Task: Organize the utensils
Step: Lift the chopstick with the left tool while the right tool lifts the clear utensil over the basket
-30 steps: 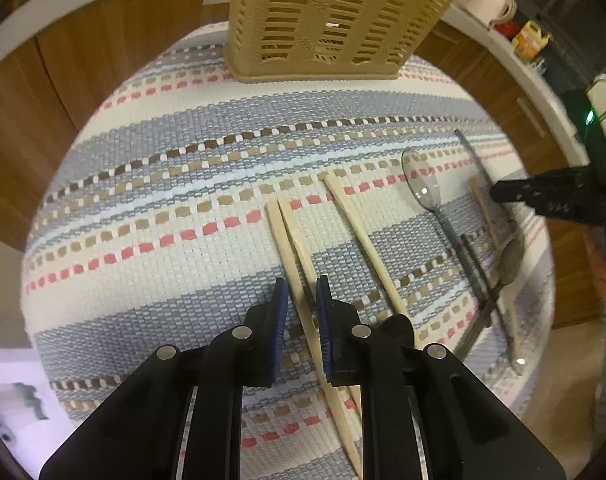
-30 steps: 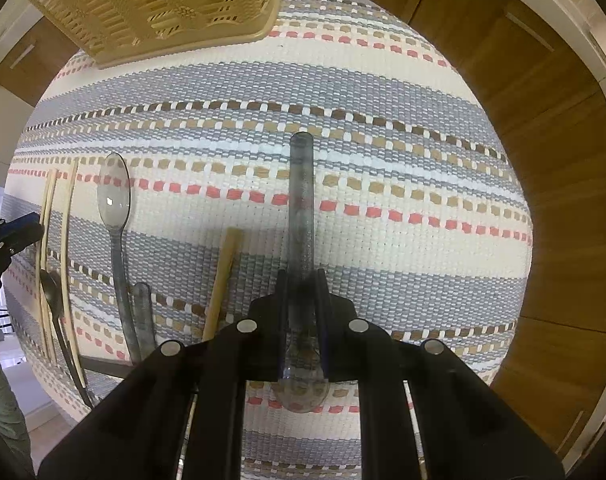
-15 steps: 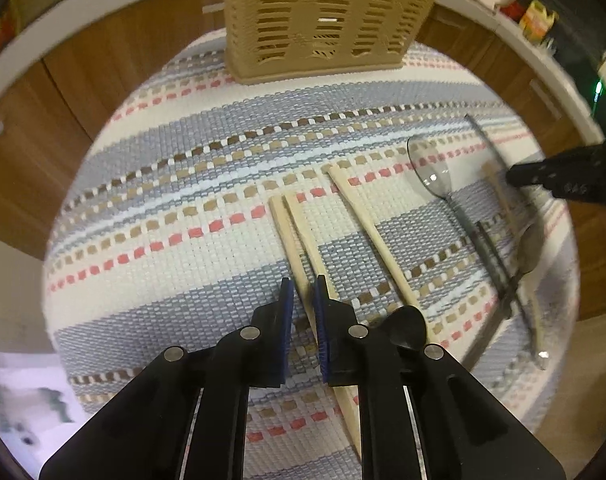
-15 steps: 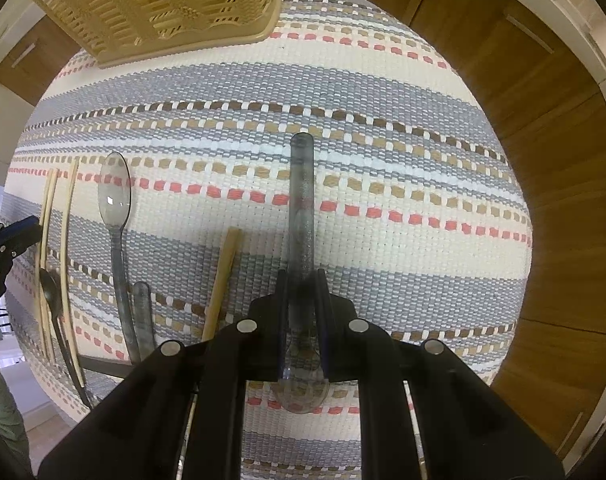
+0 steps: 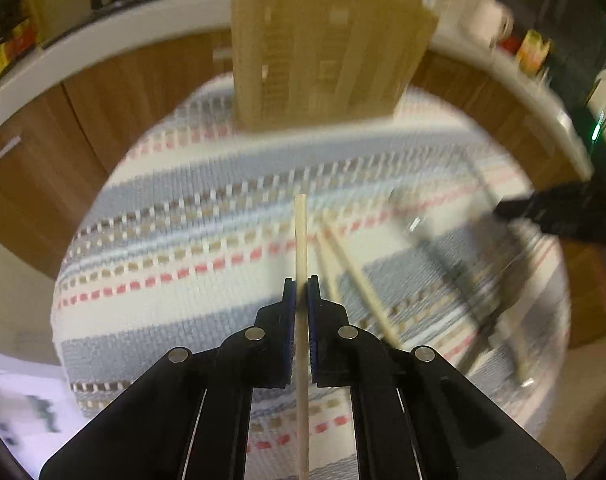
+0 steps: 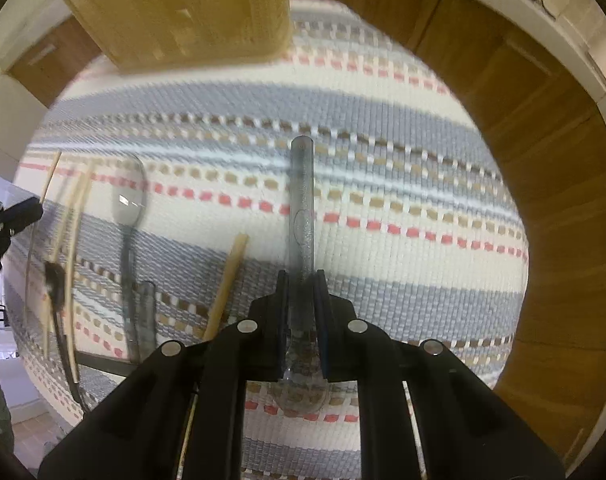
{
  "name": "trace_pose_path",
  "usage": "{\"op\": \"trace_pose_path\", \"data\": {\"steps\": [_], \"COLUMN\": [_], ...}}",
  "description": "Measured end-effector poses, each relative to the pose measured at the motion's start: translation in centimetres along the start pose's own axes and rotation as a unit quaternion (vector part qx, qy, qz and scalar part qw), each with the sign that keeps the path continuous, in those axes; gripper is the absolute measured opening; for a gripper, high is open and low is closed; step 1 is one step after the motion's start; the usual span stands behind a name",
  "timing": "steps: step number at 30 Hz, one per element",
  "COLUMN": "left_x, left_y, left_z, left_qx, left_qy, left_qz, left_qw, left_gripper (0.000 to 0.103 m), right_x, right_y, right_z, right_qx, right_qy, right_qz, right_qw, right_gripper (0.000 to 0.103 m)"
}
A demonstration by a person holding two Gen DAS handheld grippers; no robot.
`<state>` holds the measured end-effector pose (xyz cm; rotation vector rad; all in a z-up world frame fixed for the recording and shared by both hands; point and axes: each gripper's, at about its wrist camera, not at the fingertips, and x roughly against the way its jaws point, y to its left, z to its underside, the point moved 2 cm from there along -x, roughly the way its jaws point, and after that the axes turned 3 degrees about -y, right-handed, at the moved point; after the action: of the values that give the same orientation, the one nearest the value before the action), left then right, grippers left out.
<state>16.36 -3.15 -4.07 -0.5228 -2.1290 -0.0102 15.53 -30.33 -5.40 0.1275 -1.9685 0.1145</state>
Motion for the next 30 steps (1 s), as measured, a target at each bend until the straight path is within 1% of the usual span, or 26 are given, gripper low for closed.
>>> {"op": "trace_pose_path", "data": {"steps": [2,4,7,8,9,10,12,15,16,17,18,20,23,24,25,27,29,30], "left_x": [1.4,2.9,5.0,5.0,5.7,6.3,7.5,9.0,9.4,9.5,9.6,10.0,9.5,9.3,9.1,8.8,8.6,8.3], "left_y": [0.3,0.8,0.8,0.1,0.1,0.0,-0.7,-1.0,-1.1,-1.3,-1.2,-1.0,0.0,0.3,0.8,1.6,2.1,2.3], "left_z": [-0.8,-1.5,-3.1,-3.6,-4.4,-4.9,-6.6,-9.5,-10.7,-11.5,-12.4,-14.2,-16.9,-17.5,-18.2,-19.3,-19.7,-20.1], "left_qx": [0.01,0.02,0.034,0.037,0.041,0.042,0.039,0.03,0.026,0.025,0.026,0.036,0.054,0.06,0.069,0.081,0.087,0.089], "left_qy": [-0.031,-0.063,-0.121,-0.135,-0.159,-0.173,-0.206,-0.256,-0.276,-0.288,-0.3,-0.333,-0.363,-0.37,-0.382,-0.404,-0.421,-0.425], "left_qz": [0.012,0.028,0.044,0.049,0.052,0.051,0.05,0.046,0.043,0.045,0.05,0.053,0.056,0.055,0.052,0.045,0.028,0.02], "left_qw": [0.9994,0.9974,0.9911,0.9889,0.9851,0.9826,0.9766,0.9651,0.96,0.9562,0.9522,0.9408,0.9287,0.9255,0.9202,0.9101,0.9022,0.9007], "left_gripper": [0.003,0.003,0.003,0.003,0.003,0.004,0.004,0.004,0.004,0.004,0.004,0.004,0.004,0.004,0.004,0.004,0.004,0.004], "right_x": [1.5,3.5,6.2,7.3,8.5,9.3,11.3,13.4,14.0,14.4,15.0,16.0,16.1,15.8,15.3,13.7,12.0,11.6], "right_y": [-0.1,-0.2,-0.1,0.0,-0.2,-0.4,-0.2,0.2,0.4,0.3,0.6,0.8,1.2,1.1,1.2,1.9,2.4,2.5], "right_z": [0.1,0.3,0.4,0.2,-0.3,-0.8,-1.9,-4.3,-5.3,-6.2,-7.4,-9.0,-12.0,-13.0,-13.8,-15.4,-16.0,-16.3], "right_qx": [-0.006,-0.012,-0.027,-0.031,-0.032,-0.033,-0.038,-0.046,-0.05,-0.051,-0.052,-0.051,-0.052,-0.054,-0.055,-0.052,-0.044,-0.041], "right_qy": [-0.032,-0.073,-0.123,-0.144,-0.164,-0.179,-0.22,-0.278,-0.3,-0.315,-0.343,-0.384,-0.424,-0.429,-0.432,-0.436,-0.444,-0.447], "right_qz": [-0.014,-0.029,-0.06,-0.068,-0.073,-0.077,-0.091,-0.105,-0.11,-0.11,-0.104,-0.095,-0.085,-0.084,-0.084,-0.064,-0.046,-0.038], "right_qw": [0.999,0.997,0.99,0.987,0.983,0.98,0.97,0.954,0.946,0.941,0.932,0.917,0.9,0.898,0.896,0.896,0.894,0.893], "right_gripper": [0.01,0.01,0.01,0.01,0.01,0.01,0.01,0.01,0.01,0.01,0.01,0.01,0.01,0.01,0.01,0.01,0.01,0.01]}}
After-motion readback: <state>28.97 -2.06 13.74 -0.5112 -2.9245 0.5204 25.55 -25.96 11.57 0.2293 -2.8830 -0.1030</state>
